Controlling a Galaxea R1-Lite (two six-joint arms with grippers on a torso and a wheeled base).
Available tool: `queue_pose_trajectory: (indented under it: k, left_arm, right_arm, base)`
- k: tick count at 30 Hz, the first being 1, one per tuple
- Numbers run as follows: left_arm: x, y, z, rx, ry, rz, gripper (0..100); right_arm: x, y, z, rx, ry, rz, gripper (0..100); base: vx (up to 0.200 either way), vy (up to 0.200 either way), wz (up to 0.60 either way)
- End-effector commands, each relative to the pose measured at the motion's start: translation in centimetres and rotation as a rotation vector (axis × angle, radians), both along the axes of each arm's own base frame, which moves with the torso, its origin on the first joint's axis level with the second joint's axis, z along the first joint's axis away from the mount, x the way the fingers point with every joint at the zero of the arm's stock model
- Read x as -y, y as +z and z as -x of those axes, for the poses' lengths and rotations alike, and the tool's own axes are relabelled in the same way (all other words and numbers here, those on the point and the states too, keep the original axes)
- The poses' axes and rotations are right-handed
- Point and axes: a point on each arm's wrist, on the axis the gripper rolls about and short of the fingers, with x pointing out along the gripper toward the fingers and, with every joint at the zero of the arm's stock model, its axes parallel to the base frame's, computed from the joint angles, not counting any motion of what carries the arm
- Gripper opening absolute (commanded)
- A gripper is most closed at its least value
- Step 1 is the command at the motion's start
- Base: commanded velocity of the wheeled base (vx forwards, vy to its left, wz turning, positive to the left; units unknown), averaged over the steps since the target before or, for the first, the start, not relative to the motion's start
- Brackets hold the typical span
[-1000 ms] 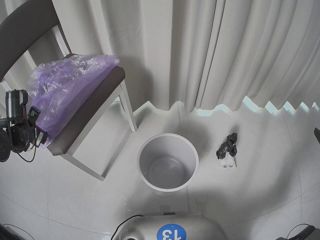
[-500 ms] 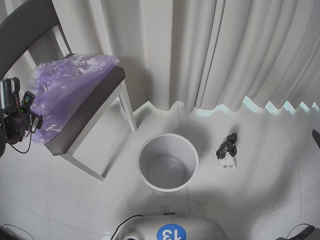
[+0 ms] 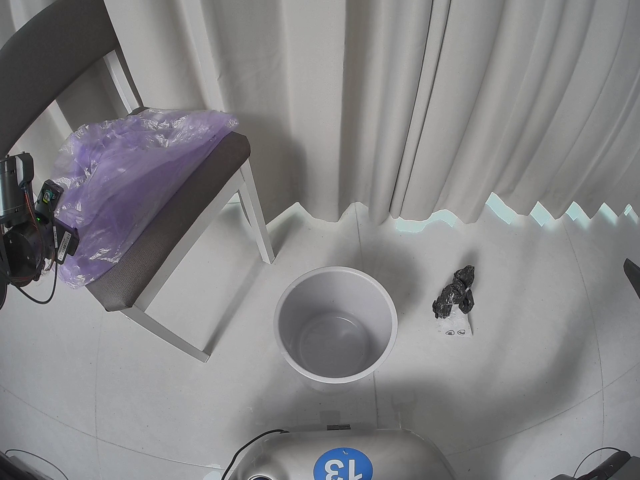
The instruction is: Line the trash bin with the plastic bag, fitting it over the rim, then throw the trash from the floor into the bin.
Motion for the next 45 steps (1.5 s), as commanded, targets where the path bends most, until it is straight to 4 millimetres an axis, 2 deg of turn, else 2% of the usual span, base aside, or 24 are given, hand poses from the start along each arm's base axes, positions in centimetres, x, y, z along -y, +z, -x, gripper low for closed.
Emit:
queue_pose_trajectory:
  k: [1,2,3,21,26,31,35,37,43,45]
  left_arm:
    - [-0.1,-0.1,0.0,-0.002,0.006,0.002,100]
    - [-0.1,-0.1,0.0,-0.003,0.005,0.004,100]
    - [-0.1,-0.2,0.0,-0.007,0.0,0.005,0]
    - [-0.1,-0.9,1.8,0.026,0.001,0.013,0]
    - [0.1,-1.4,2.3,0.109,-0.037,0.056,0]
    - [0.2,-1.0,3.6,0.173,-0.094,0.077,0]
    - [0.3,-0.5,4.1,0.193,-0.126,0.081,0]
    - [0.5,-0.5,4.2,0.196,-0.142,0.083,0]
    - [1.0,0.4,4.0,0.245,-0.168,0.101,0]
    - [1.0,0.9,4.3,0.276,-0.167,0.114,0]
  right_arm:
    - [0.0,0.0,0.0,0.001,0.001,0.0,100]
    - [0.0,0.0,0.0,0.001,0.001,0.0,100]
    - [0.0,0.0,0.0,0.001,0.001,0.0,100]
    - [-0.1,-0.5,-0.3,-0.021,0.01,-0.001,100]
    - [-0.1,0.0,-0.8,0.014,0.011,-0.044,100]
    - [0.0,0.0,-0.3,0.069,0.003,-0.059,100]
    - [-0.1,1.2,0.0,0.111,0.023,-0.039,100]
    - [-0.2,2.1,-0.7,0.116,0.03,-0.02,100]
    - [-1.5,4.6,-4.7,0.086,0.13,0.011,100]
    - [-2.0,5.2,-5.5,0.086,0.172,0.009,100]
  base:
    - [0.0,0.0,0.0]
    - [0.0,0.0,0.0]
    - [0.0,0.0,0.0]
    - [0.0,0.0,0.0]
    - [0.0,0.0,0.0]
    - [0.0,0.0,0.0]
    - [0.0,0.0,0.0]
    - [0.0,0.0,0.0]
    - [0.0,0.0,0.0]
    - [0.0,0.0,0.0]
